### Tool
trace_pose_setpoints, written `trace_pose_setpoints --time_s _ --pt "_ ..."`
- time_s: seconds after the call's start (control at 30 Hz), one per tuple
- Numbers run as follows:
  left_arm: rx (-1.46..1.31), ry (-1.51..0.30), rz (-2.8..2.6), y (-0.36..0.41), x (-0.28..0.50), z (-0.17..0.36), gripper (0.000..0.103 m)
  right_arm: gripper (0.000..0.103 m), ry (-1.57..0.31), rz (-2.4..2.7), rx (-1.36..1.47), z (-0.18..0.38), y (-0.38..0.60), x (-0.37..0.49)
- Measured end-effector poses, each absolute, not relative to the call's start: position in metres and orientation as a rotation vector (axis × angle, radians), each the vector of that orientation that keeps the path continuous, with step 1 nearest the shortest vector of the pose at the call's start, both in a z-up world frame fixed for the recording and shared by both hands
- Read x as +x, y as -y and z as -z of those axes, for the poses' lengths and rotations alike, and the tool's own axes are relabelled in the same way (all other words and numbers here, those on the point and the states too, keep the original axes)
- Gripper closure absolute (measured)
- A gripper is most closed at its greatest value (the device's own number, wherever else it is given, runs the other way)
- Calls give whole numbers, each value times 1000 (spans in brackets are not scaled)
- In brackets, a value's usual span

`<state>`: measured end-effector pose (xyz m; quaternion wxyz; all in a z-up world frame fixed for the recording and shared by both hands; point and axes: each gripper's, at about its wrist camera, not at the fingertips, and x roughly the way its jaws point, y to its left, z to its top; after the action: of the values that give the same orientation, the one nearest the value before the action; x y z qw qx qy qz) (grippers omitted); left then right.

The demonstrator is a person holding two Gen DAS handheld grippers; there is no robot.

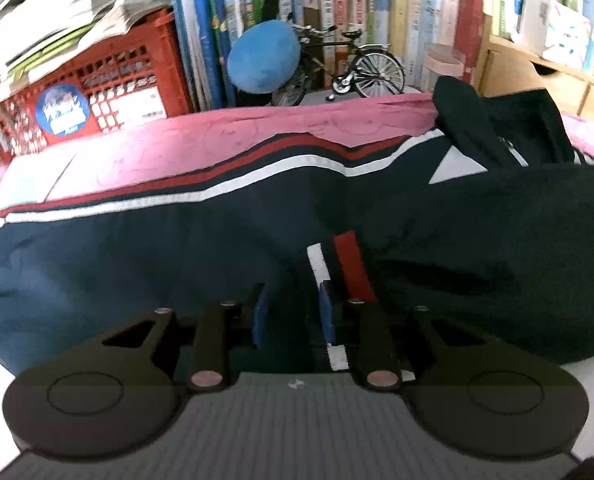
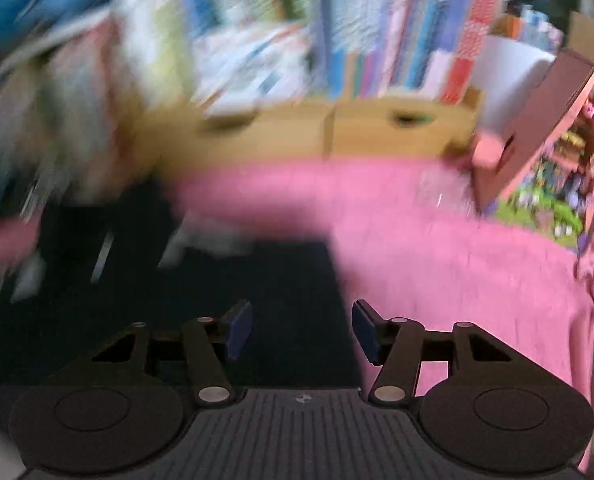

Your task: Fold clothes

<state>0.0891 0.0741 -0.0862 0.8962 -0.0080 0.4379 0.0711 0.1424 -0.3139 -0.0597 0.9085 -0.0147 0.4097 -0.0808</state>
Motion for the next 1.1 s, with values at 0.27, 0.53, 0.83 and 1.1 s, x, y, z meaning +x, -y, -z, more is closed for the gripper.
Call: trace_pose_setpoints --time_s 0.27,0.53,0.83,1.1 --pt "-36 -924 -131 -74 89 85 62 28 -911 269 -38 88 356 98" --pt "-67 -945 -138 -81 89 83 57 38 -922 317 -115 82 360 92" --pt "-124 -905 -143 -95 72 55 56 38 -818 191 -189 57 307 74" --pt "-189 -885 -349 -155 36 34 52 31 -830 -200 -232 53 186 83"
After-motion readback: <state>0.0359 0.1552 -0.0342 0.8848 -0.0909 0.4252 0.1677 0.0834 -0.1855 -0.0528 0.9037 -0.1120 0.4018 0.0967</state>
